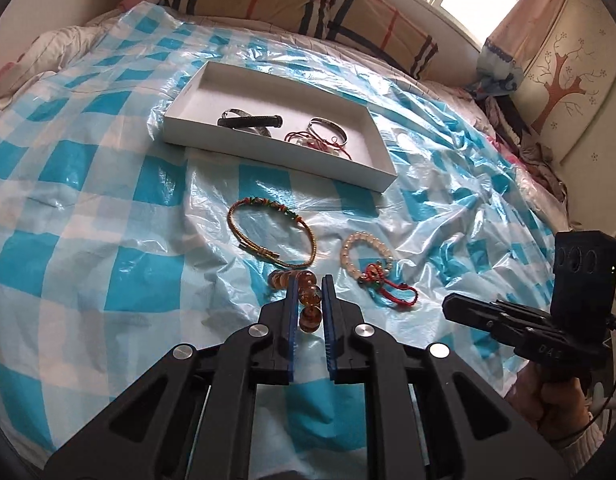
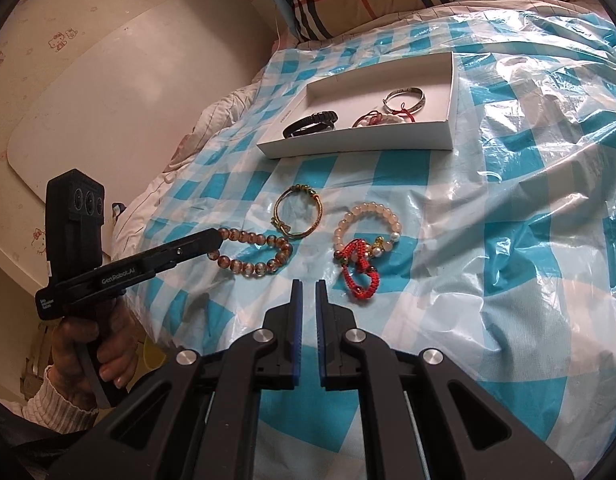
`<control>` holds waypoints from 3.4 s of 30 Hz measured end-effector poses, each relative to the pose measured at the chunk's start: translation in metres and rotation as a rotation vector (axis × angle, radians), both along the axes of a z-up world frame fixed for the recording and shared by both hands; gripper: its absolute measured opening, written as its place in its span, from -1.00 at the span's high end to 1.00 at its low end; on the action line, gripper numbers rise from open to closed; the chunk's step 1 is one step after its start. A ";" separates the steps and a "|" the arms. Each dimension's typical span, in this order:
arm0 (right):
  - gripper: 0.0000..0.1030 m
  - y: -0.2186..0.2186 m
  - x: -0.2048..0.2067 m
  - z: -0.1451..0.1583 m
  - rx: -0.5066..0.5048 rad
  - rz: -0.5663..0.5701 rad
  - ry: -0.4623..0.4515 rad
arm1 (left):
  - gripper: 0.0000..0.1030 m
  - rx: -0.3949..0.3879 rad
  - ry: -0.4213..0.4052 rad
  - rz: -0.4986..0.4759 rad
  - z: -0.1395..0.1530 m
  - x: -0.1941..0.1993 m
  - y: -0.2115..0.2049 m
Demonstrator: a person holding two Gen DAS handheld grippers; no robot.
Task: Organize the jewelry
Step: 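Lift the red cord bracelet with right tool while left tool lifts the brown beads, then carry both held bracelets toward the white box with both tools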
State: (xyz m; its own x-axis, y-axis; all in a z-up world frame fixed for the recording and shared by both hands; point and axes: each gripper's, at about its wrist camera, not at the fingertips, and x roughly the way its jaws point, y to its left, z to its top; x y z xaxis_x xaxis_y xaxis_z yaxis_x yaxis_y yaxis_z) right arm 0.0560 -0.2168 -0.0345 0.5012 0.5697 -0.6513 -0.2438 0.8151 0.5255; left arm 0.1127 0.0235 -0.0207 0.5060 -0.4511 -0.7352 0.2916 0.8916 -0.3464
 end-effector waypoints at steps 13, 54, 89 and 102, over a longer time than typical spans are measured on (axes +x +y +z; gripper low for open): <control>-0.13 0.006 0.036 -0.015 -0.172 0.033 0.015 | 0.79 0.026 -0.060 0.020 0.009 -0.013 -0.001; 0.83 0.004 -0.023 0.007 0.113 -0.085 -0.045 | 0.79 0.169 -0.219 -0.010 0.043 -0.040 -0.026; 0.82 0.017 -0.001 0.043 0.110 -0.051 -0.121 | 0.80 0.134 -0.260 0.008 0.060 -0.025 -0.023; 0.82 0.017 0.022 0.050 0.091 -0.043 -0.149 | 0.80 0.106 -0.303 0.023 0.072 -0.006 -0.021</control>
